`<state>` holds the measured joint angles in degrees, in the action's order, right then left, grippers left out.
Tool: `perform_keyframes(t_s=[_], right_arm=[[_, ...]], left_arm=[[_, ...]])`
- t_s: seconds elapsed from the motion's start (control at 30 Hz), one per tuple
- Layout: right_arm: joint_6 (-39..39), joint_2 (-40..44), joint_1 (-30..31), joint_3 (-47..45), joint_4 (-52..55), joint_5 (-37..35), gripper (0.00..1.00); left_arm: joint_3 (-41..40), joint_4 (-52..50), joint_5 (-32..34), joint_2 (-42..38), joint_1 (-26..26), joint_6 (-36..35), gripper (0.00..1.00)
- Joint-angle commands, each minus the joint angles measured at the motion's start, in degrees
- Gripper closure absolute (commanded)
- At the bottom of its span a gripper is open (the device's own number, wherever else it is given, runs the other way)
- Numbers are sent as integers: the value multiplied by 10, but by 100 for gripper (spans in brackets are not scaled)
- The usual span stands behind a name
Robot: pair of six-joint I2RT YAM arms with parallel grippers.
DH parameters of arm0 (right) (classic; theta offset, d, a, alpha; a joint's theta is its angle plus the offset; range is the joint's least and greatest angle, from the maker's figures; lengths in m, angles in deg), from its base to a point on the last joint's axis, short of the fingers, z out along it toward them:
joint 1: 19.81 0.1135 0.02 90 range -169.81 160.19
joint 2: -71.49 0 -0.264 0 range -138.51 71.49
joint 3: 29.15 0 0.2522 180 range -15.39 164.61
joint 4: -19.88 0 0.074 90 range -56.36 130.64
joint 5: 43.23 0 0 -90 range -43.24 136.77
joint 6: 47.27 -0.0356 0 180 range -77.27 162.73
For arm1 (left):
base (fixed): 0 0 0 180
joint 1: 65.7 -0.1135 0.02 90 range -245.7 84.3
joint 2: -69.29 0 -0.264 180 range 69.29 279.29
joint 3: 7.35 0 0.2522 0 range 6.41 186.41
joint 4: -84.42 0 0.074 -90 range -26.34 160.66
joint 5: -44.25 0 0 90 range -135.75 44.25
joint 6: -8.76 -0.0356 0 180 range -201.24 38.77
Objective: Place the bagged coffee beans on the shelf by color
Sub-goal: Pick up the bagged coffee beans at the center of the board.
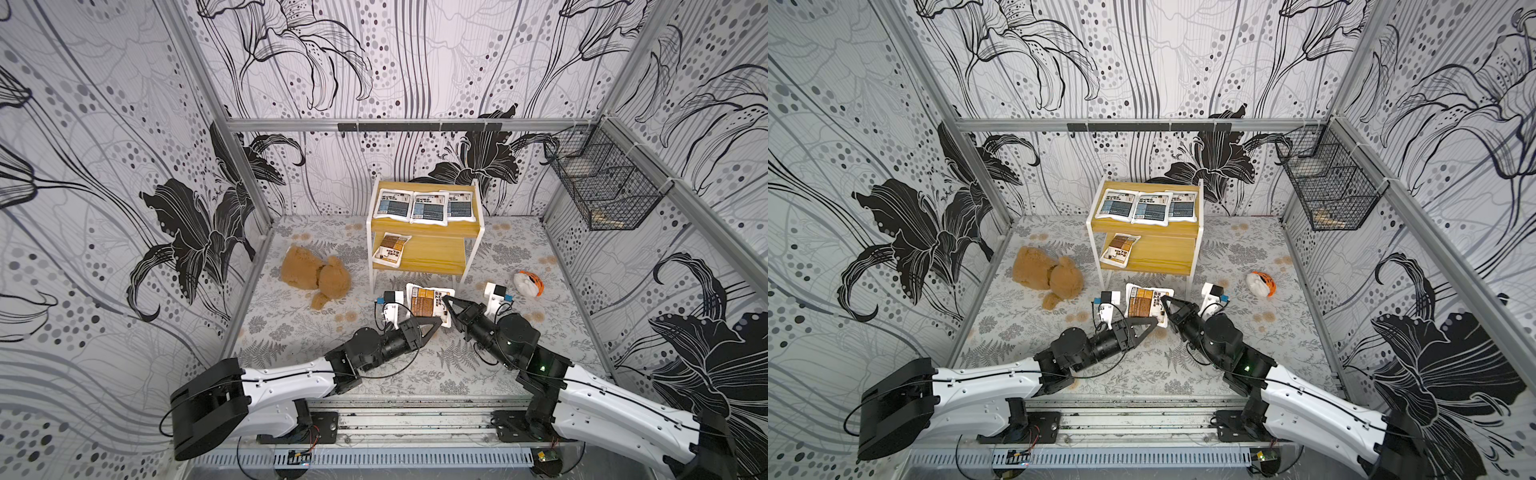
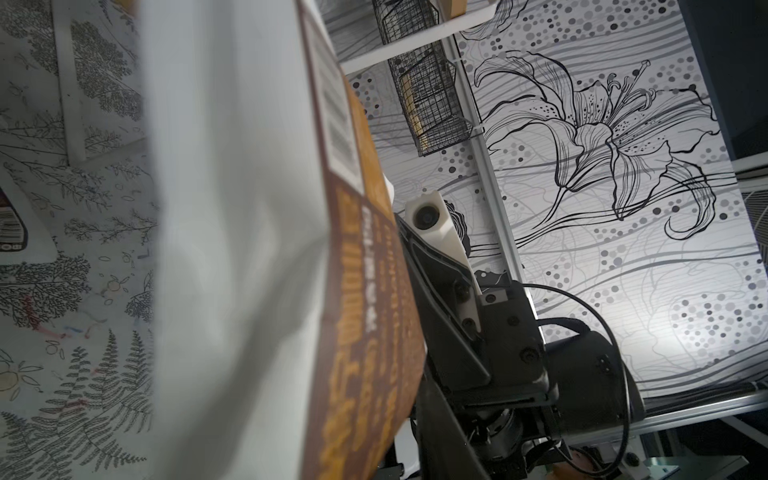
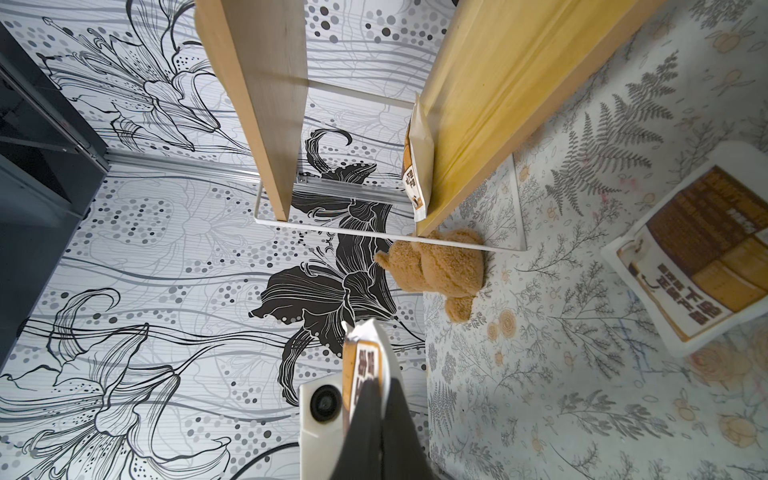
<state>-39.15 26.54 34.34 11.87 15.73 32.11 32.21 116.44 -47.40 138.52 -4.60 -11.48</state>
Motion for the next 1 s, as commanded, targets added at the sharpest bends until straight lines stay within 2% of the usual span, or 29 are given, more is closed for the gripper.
perform_keyframes(t_s=[0.0, 0.13, 0.2, 0.3, 0.37, 0.5, 0.63, 0.7, 0.8, 0.83, 0.9, 0.97], right_arm=[[-7, 2, 7, 10, -1, -1, 100], [-9, 5, 8, 7, 5, -1, 100], [-10, 6, 8, 7, 7, 0, 98], [-6, 12, 8, 7, 21, -1, 77], [1, 25, 7, 12, 53, -7, 59], [17, 55, 7, 50, 201, -10, 28], [19, 76, 1, 87, 286, 13, 28], [19, 77, -12, 99, 303, 55, 28], [19, 60, -83, 117, 297, 203, 28], [175, 51, -112, 125, 296, 261, 4], [213, 22, -156, 152, 303, 348, 3], [254, -8, -173, 190, 329, 391, 3]], left_arm=[[28, -12, 10, -2, 3, -16, 86], [28, -31, 11, -8, 3, -18, 99], [28, -39, 11, -11, 3, -20, 100], [35, -73, -2, -20, -2, -28, 100], [43, -118, -27, -30, -16, -41, 100], [45, -184, -130, -58, -71, -73, 100], [66, -292, -255, -96, -138, -134, 100], [79, -338, -310, -104, -167, -162, 100], [90, -371, -393, -99, -196, -184, 100], [95, -384, -409, -98, -199, -194, 100], [108, -411, -430, -97, -201, -215, 100], [114, -421, -452, -96, -201, -227, 100]])
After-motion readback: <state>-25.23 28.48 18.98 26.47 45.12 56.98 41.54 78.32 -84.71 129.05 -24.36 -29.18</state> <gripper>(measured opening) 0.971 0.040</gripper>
